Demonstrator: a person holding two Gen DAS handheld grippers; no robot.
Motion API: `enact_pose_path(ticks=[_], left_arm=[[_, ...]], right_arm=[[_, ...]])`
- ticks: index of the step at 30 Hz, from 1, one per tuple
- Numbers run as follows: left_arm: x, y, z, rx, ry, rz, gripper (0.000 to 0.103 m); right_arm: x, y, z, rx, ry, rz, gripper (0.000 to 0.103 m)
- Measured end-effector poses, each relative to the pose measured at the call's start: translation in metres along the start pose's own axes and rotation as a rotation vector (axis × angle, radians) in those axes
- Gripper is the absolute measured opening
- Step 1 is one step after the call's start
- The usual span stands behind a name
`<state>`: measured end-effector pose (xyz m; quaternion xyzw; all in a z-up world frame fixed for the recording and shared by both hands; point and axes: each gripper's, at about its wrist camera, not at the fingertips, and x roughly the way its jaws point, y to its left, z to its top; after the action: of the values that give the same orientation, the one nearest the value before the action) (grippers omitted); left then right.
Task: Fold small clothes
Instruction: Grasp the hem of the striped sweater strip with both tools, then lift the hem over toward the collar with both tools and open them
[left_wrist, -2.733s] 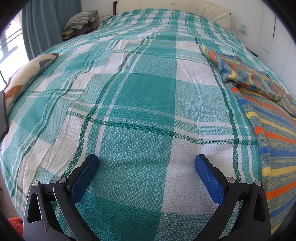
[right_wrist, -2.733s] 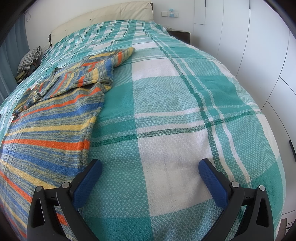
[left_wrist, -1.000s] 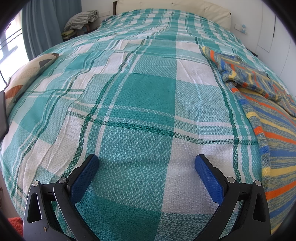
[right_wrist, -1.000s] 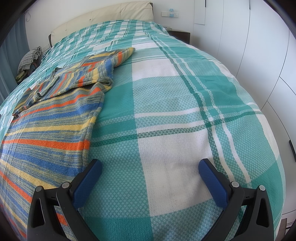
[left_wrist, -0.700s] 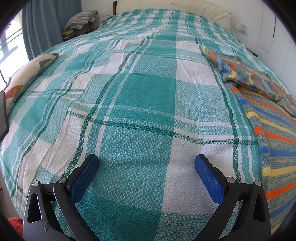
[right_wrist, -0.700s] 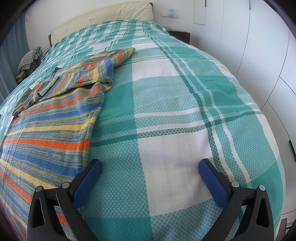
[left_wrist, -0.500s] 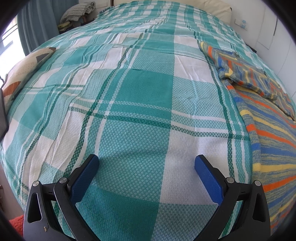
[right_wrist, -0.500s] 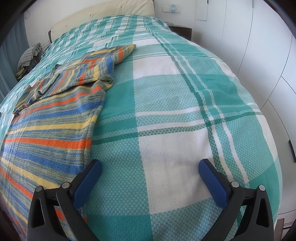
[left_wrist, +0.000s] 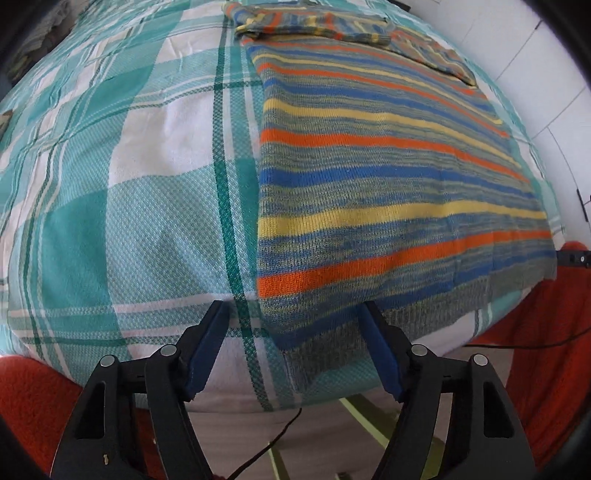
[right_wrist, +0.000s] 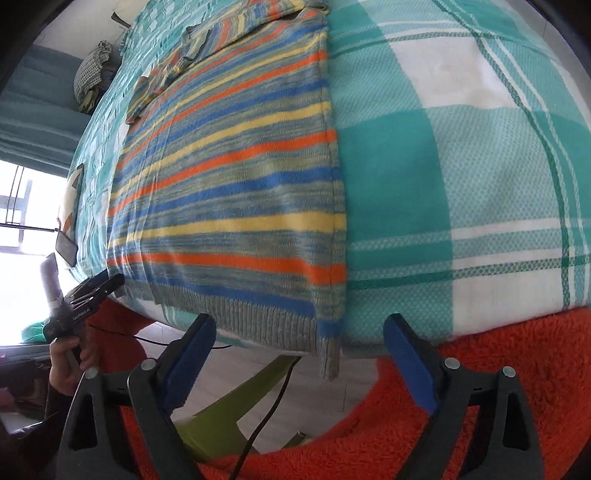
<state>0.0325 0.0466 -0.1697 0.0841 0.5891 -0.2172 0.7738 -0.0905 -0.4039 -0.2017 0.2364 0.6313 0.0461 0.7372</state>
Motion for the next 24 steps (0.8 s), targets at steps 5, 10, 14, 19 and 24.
enact_pose_path(ticks=[5, 10, 14, 19, 24], left_arm=[[-0.019, 0.007, -0.002, -0.026, 0.012, -0.030, 0.002], [-0.054, 0.043, 0.028, -0.202, -0.060, -0.223, 0.002], [-0.058, 0.068, 0.111, -0.282, -0.161, -0.307, 0.002], [-0.029, 0.076, 0.241, -0.325, -0.228, -0.289, 0.002], [0.021, 0.078, 0.336, -0.345, -0.186, -0.233, 0.002]], right_arm=[[0.003, -0.004, -0.004, -0.021, 0.038, 0.009, 0.006], [-0.055, -0.010, 0.023, 0.032, -0.188, 0.168, 0.006], [-0.081, -0.018, 0.087, 0.059, -0.356, 0.217, 0.006], [-0.085, -0.015, 0.201, 0.086, -0.494, 0.224, 0.006], [-0.059, -0.014, 0.310, 0.151, -0.513, 0.188, 0.006]])
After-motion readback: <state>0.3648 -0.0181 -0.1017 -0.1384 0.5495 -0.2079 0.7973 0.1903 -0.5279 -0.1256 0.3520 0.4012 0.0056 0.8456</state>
